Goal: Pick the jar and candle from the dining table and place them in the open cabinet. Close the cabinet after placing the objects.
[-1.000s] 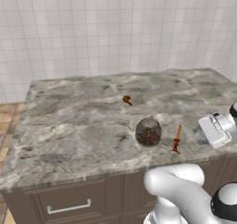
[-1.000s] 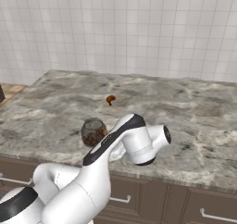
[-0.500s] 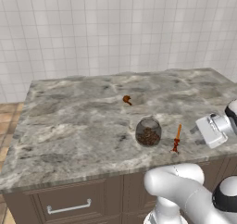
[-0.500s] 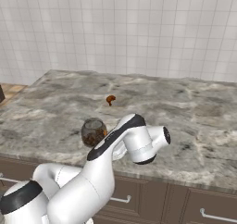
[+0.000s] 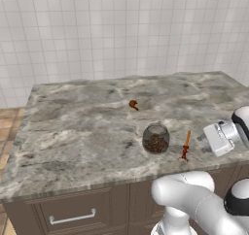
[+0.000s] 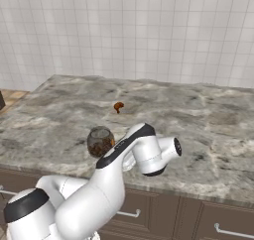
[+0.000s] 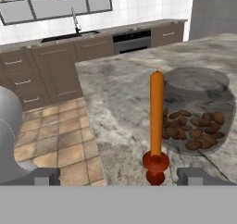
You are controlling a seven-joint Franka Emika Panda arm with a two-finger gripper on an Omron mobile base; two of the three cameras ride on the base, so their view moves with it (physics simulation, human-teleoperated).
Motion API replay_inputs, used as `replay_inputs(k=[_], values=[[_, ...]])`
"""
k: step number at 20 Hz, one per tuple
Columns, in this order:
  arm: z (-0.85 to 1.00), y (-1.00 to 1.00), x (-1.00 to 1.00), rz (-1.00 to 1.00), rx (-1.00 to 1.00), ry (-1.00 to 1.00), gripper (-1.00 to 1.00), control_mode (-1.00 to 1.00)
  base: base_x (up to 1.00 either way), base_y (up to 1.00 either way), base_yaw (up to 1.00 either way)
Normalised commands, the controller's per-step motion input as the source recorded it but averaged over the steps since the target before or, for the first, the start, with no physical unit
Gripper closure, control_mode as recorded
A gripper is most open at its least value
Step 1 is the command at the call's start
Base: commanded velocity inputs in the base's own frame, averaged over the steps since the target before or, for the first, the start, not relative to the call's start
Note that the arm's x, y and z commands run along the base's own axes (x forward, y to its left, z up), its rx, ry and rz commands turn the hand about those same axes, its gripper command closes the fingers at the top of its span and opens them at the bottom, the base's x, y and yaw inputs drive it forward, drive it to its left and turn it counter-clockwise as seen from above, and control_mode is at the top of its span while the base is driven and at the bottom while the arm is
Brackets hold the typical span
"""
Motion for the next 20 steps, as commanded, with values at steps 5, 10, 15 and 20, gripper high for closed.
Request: replay_inputs(k=[5,10,15,20], values=[[-0.14,0.00,0.13,-0.02,0.00,0.00,-1.00,-1.00,0.00,0.00,0.00],[-0.13,-0.02,0.14,-0.01,0.00,0.00,-1.00,-1.00,0.00,0.00,0.00],[-0.13,-0.02,0.15,-0.01,0.00,0.00,-1.00,-1.00,0.00,0.00,0.00],[-0.12,-0.04,0.13,0.00,0.00,0.00,-1.00,-1.00,0.00,0.00,0.00]])
